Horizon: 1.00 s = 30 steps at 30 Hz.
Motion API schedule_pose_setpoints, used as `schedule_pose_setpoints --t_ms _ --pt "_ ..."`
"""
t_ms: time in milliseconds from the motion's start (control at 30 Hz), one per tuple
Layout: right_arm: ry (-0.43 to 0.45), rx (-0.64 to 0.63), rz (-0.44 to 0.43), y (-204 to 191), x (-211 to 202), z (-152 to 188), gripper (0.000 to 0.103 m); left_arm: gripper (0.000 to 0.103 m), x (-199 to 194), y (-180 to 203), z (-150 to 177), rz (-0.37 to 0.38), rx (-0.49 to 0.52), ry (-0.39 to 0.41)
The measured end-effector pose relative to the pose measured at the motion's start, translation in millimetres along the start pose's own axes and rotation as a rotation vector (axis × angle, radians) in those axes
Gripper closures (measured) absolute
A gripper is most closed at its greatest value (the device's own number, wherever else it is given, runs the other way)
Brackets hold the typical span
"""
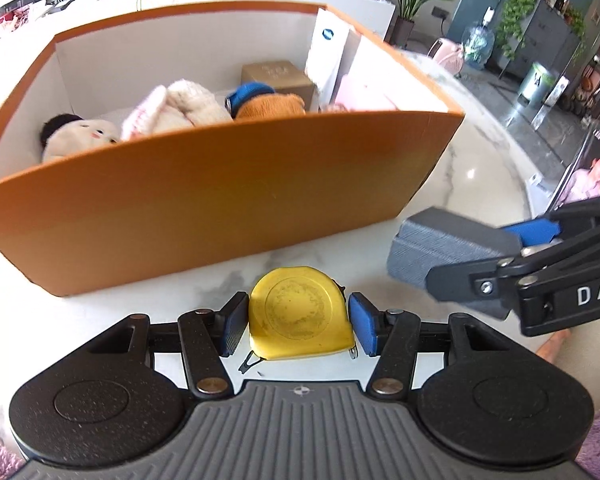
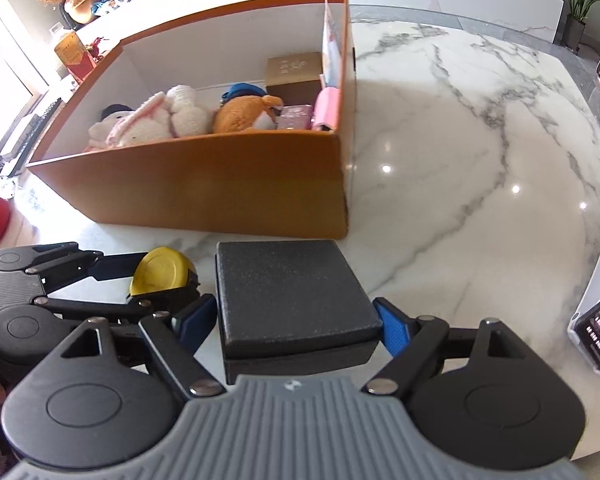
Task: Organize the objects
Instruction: 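Lift the tape measure and grey box and carry both over the box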
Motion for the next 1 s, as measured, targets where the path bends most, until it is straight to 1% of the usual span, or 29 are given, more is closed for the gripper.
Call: schedule_pose_setpoints --t_ms 133,233,400,500,600,700,767,833,1000 --pt "0.006 -0.002 0.001 -14.6 -13.0 -3.2 0.019 0.04 -17.5 -6.4 -2.0 0.015 -0.006 0.037" --pt "0.02 -0.017 0.003 -26.2 -30.9 -8.7 0.019 0.04 -32.9 -10.7 -5.4 0.049 -0.01 0.071" --pt "0.08 -0.03 0.005 -42.9 -67.6 -26.5 0.019 0.04 -55.6 -15.3 -17.9 0.12 -0.016 0.137" --pt "0.118 -0.022 0.012 -48.5 -83.4 -44.4 0.019 0.04 -66.2 -21.5 -30.0 0.133 -0.015 0.175" --pt "0.145 -0.025 0.033 -55.7 -89.6 -63.9 0.019 0.04 -74.8 -31.4 -44.6 0.117 -0.001 0.21" --pt "0.167 -0.028 0.05 -65.3 -84.9 -84.9 0.019 0.04 -77.7 -47.6 -61.6 0.089 0.002 0.236" --pt "0.173 -0.019 0.044 -71.5 -76.0 -99.0 0.019 0.04 -77.9 -60.5 -74.5 0.057 -0.001 0.248" --pt "0.174 0.001 0.025 -78.4 -65.4 -112.0 0.019 0.04 -73.8 -77.6 -88.7 0.009 -0.015 0.253" --pt "0.172 0.082 -0.011 -94.3 -19.4 -150.8 0.019 0.04 -59.8 -111.3 -120.3 -0.082 -0.04 0.277"
Point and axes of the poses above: each gripper's, at about its wrist camera, not at the fingertips, and x roughly the way its jaws point, y to its right, z to its underside, the point moved 4 cm from there along x, roughly the way its jaws point, and after that the axes turned 7 degrees about x, right-handed, at the moved point
